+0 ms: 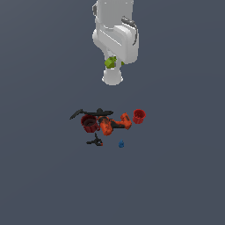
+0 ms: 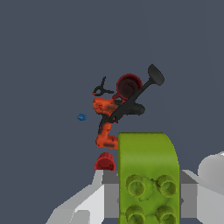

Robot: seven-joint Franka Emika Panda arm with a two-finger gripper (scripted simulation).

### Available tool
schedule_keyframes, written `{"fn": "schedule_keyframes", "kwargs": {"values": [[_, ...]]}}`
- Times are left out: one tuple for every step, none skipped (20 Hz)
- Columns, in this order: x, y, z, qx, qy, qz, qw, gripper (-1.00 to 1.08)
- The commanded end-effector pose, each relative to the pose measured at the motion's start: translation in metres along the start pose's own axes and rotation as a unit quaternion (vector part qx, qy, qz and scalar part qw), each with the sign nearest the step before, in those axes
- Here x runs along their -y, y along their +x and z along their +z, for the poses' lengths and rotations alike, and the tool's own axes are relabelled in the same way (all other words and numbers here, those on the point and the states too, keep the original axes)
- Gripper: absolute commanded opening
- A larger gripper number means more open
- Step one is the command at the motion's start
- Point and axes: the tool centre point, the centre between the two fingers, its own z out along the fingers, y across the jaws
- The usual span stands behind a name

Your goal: Pick up a designated object from a clutter of objects.

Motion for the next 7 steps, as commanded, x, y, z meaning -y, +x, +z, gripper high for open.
{"fn": "schedule_keyframes", "kwargs": {"values": [[-0.0004, -0.0049, -0.0066, 0.001, 0.000, 0.000, 1.0000, -1.00], [-0.0003, -0.0060, -0.0081, 0.001, 0.000, 0.000, 1.0000, -1.00], [-0.0002, -0.0066, -0.0091, 0.001, 0.000, 0.000, 1.0000, -1.00], [0.0001, -0.0069, -0.0095, 0.001, 0.000, 0.000, 1.0000, -1.00], [0.0004, -0.0069, -0.0095, 0.001, 0.000, 0.000, 1.0000, -1.00], [0.0008, -0.0065, -0.0091, 0.001, 0.000, 0.000, 1.0000, -1.00], [0.0007, -0.0061, -0.0090, 0.001, 0.000, 0.000, 1.0000, -1.00]]}}
